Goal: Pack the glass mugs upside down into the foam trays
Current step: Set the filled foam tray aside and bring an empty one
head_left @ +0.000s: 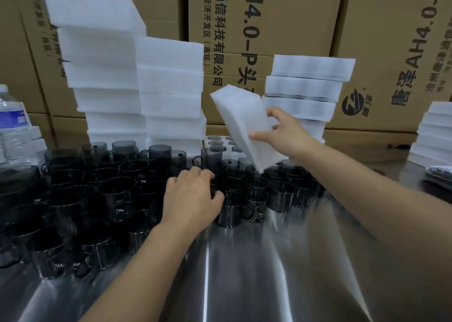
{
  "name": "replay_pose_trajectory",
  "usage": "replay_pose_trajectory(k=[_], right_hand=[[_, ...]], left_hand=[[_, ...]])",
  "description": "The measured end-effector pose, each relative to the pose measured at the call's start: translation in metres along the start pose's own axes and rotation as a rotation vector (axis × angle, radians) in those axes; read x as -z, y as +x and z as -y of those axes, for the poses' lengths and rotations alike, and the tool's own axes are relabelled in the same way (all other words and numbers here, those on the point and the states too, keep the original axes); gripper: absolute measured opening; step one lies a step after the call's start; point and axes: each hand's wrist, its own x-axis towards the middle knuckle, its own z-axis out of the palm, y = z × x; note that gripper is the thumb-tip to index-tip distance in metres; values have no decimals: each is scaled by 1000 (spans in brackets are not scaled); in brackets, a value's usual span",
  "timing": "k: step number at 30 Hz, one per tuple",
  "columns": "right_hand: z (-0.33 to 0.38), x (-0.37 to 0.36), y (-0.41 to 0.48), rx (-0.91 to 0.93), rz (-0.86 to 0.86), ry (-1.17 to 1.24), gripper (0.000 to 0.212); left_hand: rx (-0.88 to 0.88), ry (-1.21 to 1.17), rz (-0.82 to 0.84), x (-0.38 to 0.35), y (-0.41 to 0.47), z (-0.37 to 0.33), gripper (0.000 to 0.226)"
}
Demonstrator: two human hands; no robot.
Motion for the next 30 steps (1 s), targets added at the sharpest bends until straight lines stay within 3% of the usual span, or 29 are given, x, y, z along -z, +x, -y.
replay_pose_trajectory(k=[4,12,15,19,25,30], right_hand=[[3,-36,45,-93,-37,122,32],[-12,-83,120,-49,-73,-421,45],[-28,-95,136,-78,-90,-511,45],[-37,-95,151,-159,-123,-506,51],[-40,-94,160,-203,-139,-420,43],[-38,-85,163,-194,-93,-491,45]], left_hand=[[-36,62,27,-8,-1,4,49],[-71,114,14,-8,-1,3,47],[-75,134,38,-10,-1,5,47],[-86,131,55,-12,-2,6,48],[-85,121,58,-11,-2,6,48],[-92,124,77,-10,-2,5,48]])
